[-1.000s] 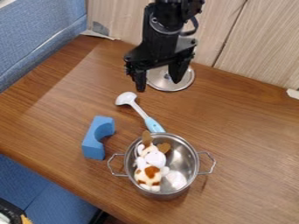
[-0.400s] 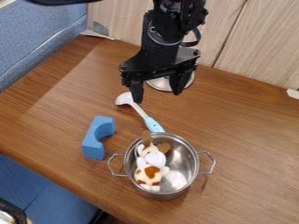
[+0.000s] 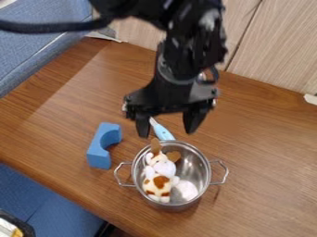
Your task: Remove the white toy from the silver dish and put it on the upper side of the table
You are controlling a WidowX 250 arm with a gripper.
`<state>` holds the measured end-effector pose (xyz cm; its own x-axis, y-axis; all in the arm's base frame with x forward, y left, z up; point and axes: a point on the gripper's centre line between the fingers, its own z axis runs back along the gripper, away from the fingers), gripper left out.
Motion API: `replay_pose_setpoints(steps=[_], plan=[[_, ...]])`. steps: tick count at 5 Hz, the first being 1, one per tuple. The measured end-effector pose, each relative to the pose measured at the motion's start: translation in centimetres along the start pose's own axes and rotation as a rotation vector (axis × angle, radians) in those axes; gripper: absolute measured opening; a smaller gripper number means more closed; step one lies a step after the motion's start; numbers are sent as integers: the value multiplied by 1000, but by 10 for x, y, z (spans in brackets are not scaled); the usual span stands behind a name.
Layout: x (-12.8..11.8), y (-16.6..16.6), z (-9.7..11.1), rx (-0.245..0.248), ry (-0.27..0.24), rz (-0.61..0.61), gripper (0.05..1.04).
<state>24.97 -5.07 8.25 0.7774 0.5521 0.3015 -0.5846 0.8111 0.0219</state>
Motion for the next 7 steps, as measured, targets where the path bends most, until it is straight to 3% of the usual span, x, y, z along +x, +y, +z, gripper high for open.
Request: replay_pose_setpoints(steps=[3,4,5,6,7], plan=[[-32,2,-41,104,66,-100,959],[-39,3,-58,138,100,-126,834],[-39,0,-63,150,94,-128,591],[-39,-2,-62,154,85,-130,506],[-39,-2,-61,157,87,-121,506]])
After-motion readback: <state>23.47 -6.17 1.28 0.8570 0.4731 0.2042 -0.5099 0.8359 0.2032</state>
